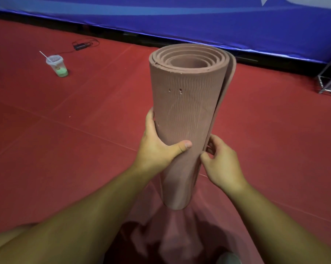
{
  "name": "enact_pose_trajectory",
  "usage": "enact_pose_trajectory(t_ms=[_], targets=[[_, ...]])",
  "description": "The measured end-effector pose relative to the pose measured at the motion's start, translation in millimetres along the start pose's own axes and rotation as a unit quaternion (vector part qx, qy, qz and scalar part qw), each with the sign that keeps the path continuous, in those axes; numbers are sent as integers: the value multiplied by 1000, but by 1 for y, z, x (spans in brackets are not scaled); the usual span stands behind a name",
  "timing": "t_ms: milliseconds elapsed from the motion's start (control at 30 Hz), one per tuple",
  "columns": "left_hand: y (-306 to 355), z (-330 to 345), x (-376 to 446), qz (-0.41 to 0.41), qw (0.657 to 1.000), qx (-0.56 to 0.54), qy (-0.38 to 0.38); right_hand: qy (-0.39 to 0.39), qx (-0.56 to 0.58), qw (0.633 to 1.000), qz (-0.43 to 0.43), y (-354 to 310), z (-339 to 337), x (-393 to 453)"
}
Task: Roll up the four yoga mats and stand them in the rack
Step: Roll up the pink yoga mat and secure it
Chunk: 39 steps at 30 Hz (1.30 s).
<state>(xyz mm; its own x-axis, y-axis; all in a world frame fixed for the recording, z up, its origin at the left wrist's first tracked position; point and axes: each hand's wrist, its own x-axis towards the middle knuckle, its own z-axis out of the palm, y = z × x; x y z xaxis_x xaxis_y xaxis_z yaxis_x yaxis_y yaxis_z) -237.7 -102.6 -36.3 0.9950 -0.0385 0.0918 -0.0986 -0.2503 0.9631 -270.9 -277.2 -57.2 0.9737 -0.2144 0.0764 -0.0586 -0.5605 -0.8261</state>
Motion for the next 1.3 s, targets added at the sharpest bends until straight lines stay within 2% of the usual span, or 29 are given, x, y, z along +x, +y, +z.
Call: enact_pose_trajectory(t_ms=[367, 500, 733, 867, 1000, 1167, 1300], targets=[[-4, -2, -5, -9, 999, 30, 16, 0, -26, 999, -35, 4, -6, 2], [-1, -5, -7, -1, 999, 38, 20, 18, -76, 996, -45, 1, -3, 1], [3, -7, -12, 19, 999, 48, 6, 113, -79, 990, 32, 0, 0, 1], [3, -8, -13, 32, 998, 55, -5, 136, -14, 986, 93, 1, 0, 2], [-2, -7, -13, 30, 999, 36, 1, 110, 7, 990, 89, -3, 5, -4], [-13, -6, -18, 25, 998, 51, -7, 78, -62, 993, 61, 1, 16, -16], [-20, -5, -22, 23, 998, 63, -12, 68, -63, 994, 54, 1, 14, -18]])
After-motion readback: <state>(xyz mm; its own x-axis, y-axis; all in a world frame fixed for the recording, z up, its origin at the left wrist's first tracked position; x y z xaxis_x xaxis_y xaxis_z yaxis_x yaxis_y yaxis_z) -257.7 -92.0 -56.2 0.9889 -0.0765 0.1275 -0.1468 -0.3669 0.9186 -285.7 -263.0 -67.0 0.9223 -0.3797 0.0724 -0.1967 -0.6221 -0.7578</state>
